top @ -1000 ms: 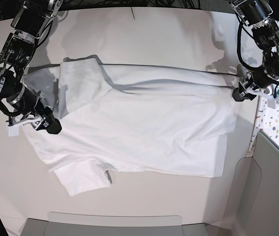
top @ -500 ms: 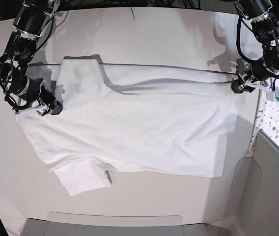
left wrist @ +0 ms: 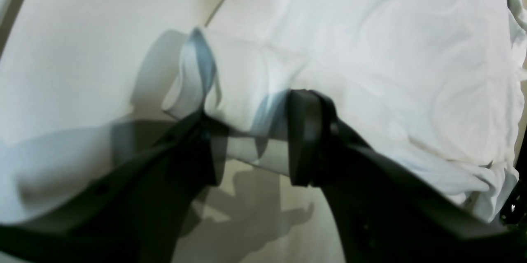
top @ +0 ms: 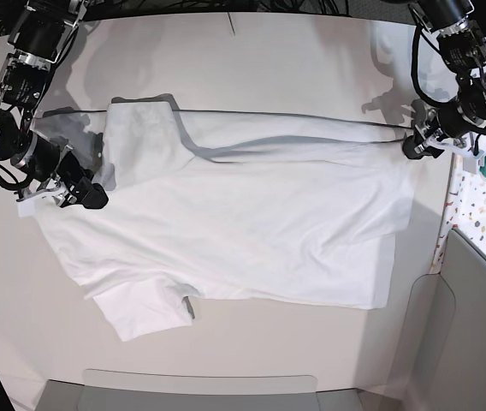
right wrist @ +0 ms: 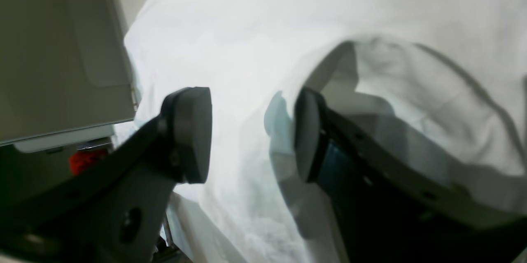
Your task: Layout the t-shirt on the table in an organized manner, then fold the t-shirt properly
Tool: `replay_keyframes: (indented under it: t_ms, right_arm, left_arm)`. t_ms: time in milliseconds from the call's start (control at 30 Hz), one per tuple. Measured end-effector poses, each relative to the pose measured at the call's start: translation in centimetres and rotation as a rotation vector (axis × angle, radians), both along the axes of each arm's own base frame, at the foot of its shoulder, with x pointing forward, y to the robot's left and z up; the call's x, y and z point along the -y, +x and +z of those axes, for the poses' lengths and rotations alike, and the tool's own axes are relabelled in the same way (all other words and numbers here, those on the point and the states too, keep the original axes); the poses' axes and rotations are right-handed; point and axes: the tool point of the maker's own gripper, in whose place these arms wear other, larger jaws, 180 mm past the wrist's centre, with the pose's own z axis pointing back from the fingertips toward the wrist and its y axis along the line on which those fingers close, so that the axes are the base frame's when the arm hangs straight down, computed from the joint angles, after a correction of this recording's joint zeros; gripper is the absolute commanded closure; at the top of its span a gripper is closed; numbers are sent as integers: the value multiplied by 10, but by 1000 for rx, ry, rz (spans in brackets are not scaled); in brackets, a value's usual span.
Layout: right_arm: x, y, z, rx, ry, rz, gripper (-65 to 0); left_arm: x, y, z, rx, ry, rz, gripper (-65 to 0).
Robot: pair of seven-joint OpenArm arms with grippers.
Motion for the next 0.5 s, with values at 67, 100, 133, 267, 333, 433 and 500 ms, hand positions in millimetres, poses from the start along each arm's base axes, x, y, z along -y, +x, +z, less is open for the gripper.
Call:
replay_keyframes:
  t_ms: [67,100,133,267,333,433,500]
  right_arm:
    - [4,-9,-3,-11,-10,-5,-312]
    - [6,-14,-2,-8,-15,-11,-312]
    - [8,-19,-1,-5,-26,-16,-312]
    - [2,-38,6,14,-67,12,-312]
    - [-2,-45,5,11,-72,18,-311]
    - [-6,-56,-5,-21,-65,20,-311]
    - [-9,-59,-8,-34,-59,26,-311]
  left_arm:
    - [1,0,-1,1,-4,2,-218]
    - [2,0,-1,1,-4,2,-218]
    - [1,0,-1,1,-4,2,-218]
    - [1,-5,-3,-3,-7,6,-218]
    - [1,-5,-3,-6,-7,5,-218]
    - [1,-5,-3,-5,-6,4,-218]
    - [1,-5,-3,-5,-6,4,-218]
